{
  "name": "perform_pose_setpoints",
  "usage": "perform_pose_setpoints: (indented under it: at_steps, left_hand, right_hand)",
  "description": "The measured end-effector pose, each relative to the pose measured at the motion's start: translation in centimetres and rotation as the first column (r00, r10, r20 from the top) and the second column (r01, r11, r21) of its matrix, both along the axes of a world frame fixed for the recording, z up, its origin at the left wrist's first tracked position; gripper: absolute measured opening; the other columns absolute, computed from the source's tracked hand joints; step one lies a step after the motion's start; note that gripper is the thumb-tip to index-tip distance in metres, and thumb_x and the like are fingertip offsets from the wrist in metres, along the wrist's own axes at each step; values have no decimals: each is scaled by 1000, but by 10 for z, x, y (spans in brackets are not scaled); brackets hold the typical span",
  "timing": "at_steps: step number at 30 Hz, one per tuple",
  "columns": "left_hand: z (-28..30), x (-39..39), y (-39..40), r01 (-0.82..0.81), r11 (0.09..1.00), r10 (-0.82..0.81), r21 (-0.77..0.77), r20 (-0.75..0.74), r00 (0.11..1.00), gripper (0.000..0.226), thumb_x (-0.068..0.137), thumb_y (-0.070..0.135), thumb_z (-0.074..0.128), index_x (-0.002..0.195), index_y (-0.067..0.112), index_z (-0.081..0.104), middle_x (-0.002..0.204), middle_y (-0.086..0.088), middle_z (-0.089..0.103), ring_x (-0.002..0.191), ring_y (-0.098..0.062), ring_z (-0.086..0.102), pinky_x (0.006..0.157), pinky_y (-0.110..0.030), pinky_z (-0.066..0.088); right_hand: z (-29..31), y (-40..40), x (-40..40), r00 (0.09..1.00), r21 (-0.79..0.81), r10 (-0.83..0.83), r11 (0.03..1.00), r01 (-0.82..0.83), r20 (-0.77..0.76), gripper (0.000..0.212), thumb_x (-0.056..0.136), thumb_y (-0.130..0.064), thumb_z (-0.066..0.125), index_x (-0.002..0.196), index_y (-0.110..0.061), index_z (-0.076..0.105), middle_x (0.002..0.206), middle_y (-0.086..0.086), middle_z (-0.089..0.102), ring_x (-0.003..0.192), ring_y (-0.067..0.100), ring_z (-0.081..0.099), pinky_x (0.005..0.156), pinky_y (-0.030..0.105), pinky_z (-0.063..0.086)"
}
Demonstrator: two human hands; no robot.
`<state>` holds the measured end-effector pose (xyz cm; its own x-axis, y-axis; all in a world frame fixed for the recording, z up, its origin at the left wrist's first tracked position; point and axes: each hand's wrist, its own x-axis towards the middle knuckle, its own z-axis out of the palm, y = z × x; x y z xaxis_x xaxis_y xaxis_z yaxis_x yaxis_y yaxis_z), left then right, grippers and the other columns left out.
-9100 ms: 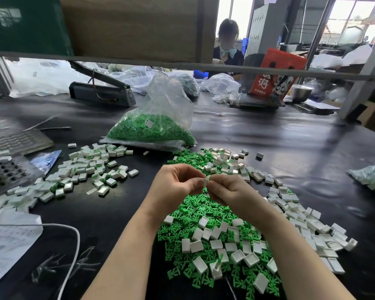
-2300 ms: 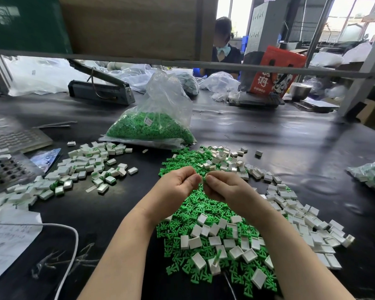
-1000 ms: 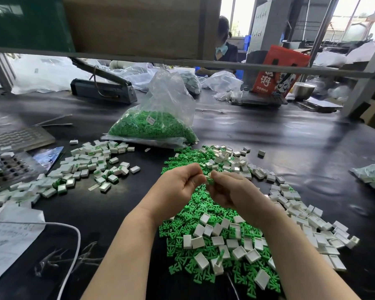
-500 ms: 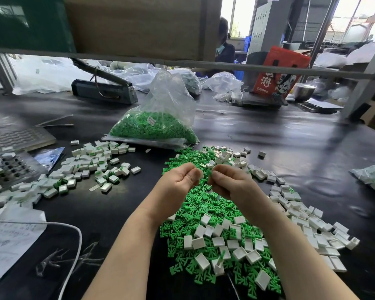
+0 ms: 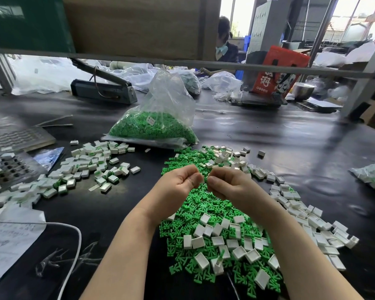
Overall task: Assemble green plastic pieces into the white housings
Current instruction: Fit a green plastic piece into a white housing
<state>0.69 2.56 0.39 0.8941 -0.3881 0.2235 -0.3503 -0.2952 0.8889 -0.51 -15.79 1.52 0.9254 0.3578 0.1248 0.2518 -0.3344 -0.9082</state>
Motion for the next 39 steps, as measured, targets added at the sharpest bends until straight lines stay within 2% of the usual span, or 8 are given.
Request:
perform_pose_setpoints:
  at_steps: [3,7,12,24,30,34,36,39]
  left_hand:
    - [-1,1,1,-2,999,1,50,20,1000,24,100,25,52,76,24,55,66,14,46,67,-9,41,68,-34,37]
    - [-1,0,1,6,997,-8,71,16,1000,23,100,24,52,77,22,56,65,14,47,65,-7,42,66,-31,37]
    - [1,-1,-1,5,997,-5,74,2,1000,28,99,21,54,71,23,51,64,13,43,64,-9,39,64,-32,35]
    - [6,-5,-3,-11,985,1,170,60,998,23,98,22,55,79,10,51,66,4,41,62,-10,36,60,-32,33]
    - [4,-5,-3,-44,996,40,84,44,998,20,99,20,54,81,12,56,65,5,44,63,-11,38,61,-33,35]
    - [6,-4,-2,-66,996,65,53,22,998,14,97,22,58,85,21,67,73,5,61,68,-10,54,66,-26,45]
    - [8,-3,0,-80,997,79,24,15,997,10,94,21,62,90,24,70,80,7,69,77,-4,63,67,-18,49]
    - [9,-6,-1,-85,996,85,-24,-8,996,10,92,16,65,90,24,71,75,6,69,67,-2,60,61,-15,48]
  right_hand:
    - [-3,0,0,999,-18,12,1000,-13,-40,27,102,-15,47,79,-10,60,68,6,51,65,21,41,64,36,34]
    - [-6,3,1,998,-2,35,999,-35,-51,28,103,-12,45,76,-12,53,60,-9,47,57,5,41,57,19,35]
    - [-6,-1,3,998,-78,58,995,-57,11,32,102,-15,48,70,-16,50,66,3,43,63,17,37,62,34,33]
    - [-9,-3,7,993,-213,73,976,-53,88,31,100,-25,51,69,-22,53,66,1,47,63,15,41,62,40,37]
    - [-12,-1,7,998,-25,55,998,-55,19,28,99,-27,52,72,-22,58,67,-1,45,70,23,40,69,42,38]
    - [-8,-4,5,997,4,78,997,-78,5,28,100,-26,51,75,-16,61,69,11,45,63,21,37,56,29,33]
    - [-7,-4,4,998,4,65,998,-65,7,29,99,-28,51,75,-16,62,65,10,45,59,21,36,52,25,31]
    - [-6,-4,2,1000,43,2,999,-2,9,35,93,-41,51,73,-14,61,58,0,48,56,19,38,52,26,32]
